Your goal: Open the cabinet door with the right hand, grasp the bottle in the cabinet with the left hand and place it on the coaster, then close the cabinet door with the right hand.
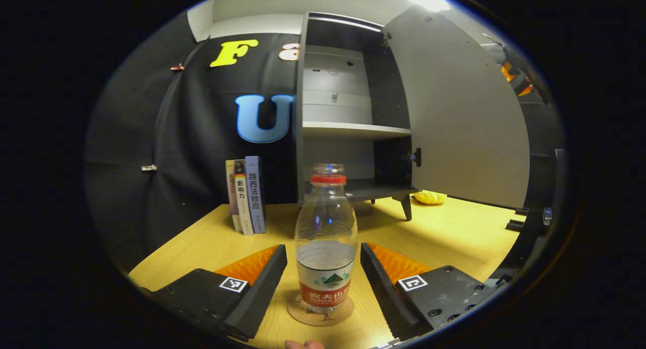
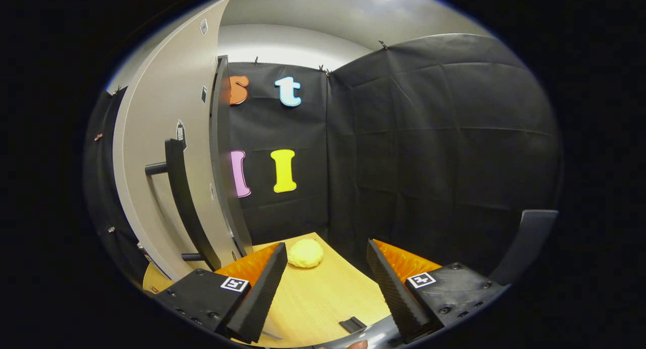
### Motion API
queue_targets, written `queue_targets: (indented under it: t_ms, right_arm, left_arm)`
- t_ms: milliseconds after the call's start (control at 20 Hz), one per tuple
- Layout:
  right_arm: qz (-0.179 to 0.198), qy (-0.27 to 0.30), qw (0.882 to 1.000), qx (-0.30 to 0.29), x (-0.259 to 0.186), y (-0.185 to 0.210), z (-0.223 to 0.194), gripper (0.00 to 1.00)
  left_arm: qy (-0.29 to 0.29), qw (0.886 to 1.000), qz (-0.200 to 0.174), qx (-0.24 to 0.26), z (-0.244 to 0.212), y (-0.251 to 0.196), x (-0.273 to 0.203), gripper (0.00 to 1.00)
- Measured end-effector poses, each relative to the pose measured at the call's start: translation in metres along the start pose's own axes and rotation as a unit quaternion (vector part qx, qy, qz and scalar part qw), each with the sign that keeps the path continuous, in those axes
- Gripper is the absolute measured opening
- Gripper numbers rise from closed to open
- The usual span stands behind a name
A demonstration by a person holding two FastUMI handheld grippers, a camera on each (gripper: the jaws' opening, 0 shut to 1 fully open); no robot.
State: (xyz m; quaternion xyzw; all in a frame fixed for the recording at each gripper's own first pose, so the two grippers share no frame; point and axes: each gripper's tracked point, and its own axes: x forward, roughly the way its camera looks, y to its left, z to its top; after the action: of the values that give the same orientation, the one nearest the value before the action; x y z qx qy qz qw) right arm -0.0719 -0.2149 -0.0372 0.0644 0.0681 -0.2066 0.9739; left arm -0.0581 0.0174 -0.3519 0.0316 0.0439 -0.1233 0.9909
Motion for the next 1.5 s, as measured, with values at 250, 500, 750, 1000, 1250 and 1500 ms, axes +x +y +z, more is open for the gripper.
queue_targets:
  t_ms: [250,500,750,1000,1250,1500]
  right_arm:
    - [0.024,-0.012,1.0,-0.014,0.01,0.007,0.005,0.98]
    - [0.047,-0.025,0.998,-0.019,0.017,0.015,0.012,0.98]
    - [0.059,-0.041,0.997,-0.001,0.02,0.018,0.022,0.98]
    - [0.079,-0.056,0.995,0.011,0.014,0.039,0.028,0.98]
    - [0.072,-0.065,0.995,0.004,0.008,0.043,0.032,0.96]
    - [0.061,-0.048,0.996,0.035,0.001,0.049,0.025,0.96]
  left_arm:
    - [0.001,0.998,0.061,-0.025,0.072,0.013,-0.03,0.93]
    - [-0.007,0.998,0.065,0.017,0.162,0.015,-0.036,0.95]
    - [-0.051,0.996,0.073,0.005,0.269,-0.001,-0.034,0.95]
    - [-0.062,0.996,0.068,0.016,0.329,-0.015,-0.023,0.95]
    - [-0.058,0.996,0.059,0.014,0.343,-0.021,-0.023,0.95]
    - [-0.045,0.997,0.057,0.028,0.336,-0.018,-0.023,0.92]
